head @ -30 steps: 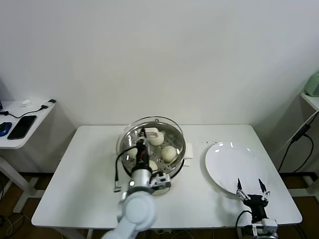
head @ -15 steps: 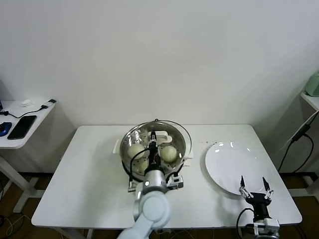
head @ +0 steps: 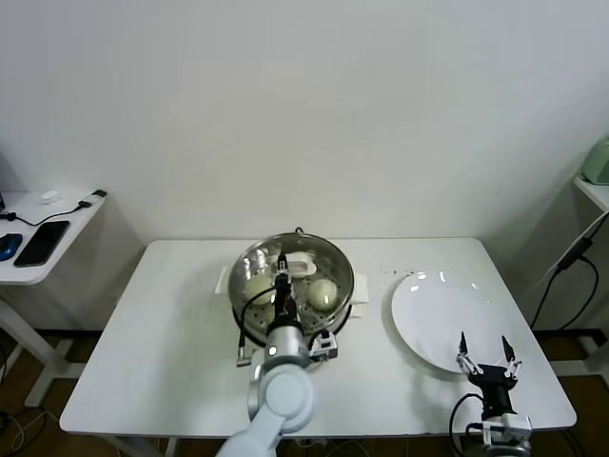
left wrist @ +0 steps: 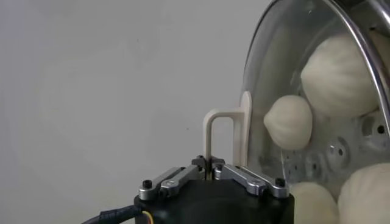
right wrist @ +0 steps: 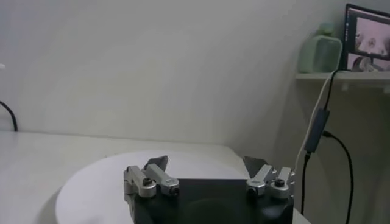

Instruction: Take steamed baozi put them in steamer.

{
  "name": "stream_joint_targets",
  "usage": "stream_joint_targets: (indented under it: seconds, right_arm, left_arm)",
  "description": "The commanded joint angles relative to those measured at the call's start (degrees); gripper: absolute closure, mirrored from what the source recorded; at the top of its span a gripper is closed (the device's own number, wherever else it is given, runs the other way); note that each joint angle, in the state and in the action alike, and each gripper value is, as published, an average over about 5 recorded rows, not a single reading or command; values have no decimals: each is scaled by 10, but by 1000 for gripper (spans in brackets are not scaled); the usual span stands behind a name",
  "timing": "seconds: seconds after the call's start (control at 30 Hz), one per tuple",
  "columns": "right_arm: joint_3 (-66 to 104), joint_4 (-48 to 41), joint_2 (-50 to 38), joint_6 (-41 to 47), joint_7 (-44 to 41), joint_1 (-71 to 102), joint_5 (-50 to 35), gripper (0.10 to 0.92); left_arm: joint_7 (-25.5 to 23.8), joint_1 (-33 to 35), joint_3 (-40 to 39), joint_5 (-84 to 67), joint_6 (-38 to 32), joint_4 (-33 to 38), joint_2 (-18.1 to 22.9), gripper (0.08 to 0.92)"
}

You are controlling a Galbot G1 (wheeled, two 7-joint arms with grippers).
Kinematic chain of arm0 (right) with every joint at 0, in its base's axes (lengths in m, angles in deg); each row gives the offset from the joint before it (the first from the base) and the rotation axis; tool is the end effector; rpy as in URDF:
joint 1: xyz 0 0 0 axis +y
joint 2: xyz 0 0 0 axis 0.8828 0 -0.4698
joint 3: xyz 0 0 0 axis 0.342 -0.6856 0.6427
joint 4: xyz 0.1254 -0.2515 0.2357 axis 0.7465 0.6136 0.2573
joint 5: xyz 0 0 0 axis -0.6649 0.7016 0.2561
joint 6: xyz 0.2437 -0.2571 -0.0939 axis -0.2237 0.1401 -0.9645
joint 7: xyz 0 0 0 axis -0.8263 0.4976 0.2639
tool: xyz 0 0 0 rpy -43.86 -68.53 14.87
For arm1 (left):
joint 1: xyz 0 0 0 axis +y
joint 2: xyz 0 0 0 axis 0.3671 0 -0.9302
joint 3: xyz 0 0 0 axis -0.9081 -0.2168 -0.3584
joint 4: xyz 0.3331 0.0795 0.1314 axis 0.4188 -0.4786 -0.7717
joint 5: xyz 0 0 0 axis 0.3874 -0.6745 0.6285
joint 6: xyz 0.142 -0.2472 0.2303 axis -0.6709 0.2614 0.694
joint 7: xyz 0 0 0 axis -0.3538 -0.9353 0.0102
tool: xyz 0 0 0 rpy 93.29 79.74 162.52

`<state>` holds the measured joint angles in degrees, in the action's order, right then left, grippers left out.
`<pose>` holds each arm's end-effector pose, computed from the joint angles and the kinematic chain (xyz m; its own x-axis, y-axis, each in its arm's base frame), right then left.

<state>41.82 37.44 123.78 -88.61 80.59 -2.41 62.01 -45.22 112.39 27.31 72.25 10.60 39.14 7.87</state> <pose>0.1885 -0.1329 -0.4411 -0.9724 0.2189 0.0811 0.2067 0.9688 -0.1369 0.2931 -0.1724 -0.2999 -0.9931 -0.1174 0.0031 -0.0024 0.0465 0.9989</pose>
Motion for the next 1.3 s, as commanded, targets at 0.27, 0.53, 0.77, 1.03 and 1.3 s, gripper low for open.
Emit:
stream_joint_targets:
  seconds: [0.27, 0.53, 0.77, 1.03, 1.3]
  right_arm:
    - [0, 0, 6, -11, 3, -2, 15, 203]
    - [-1, 2, 7, -21, -1, -1, 26, 203]
    - [-3, 7, 6, -15, -7, -1, 26, 203]
    - [-10, 13, 6, -1, -14, 0, 20, 203]
    - [-23, 22, 4, -10, -11, 5, -14, 202]
  left_arm:
    - [16, 5, 1, -3, -2, -9, 4, 868]
    - [26, 5, 2, -4, -6, -21, 6, 865]
    - [19, 9, -2, -26, -9, 11, -10, 707]
    - [18, 30, -11, -128, -29, 108, -49, 464]
    - [118, 90, 37, -395, -132, 229, -87, 222]
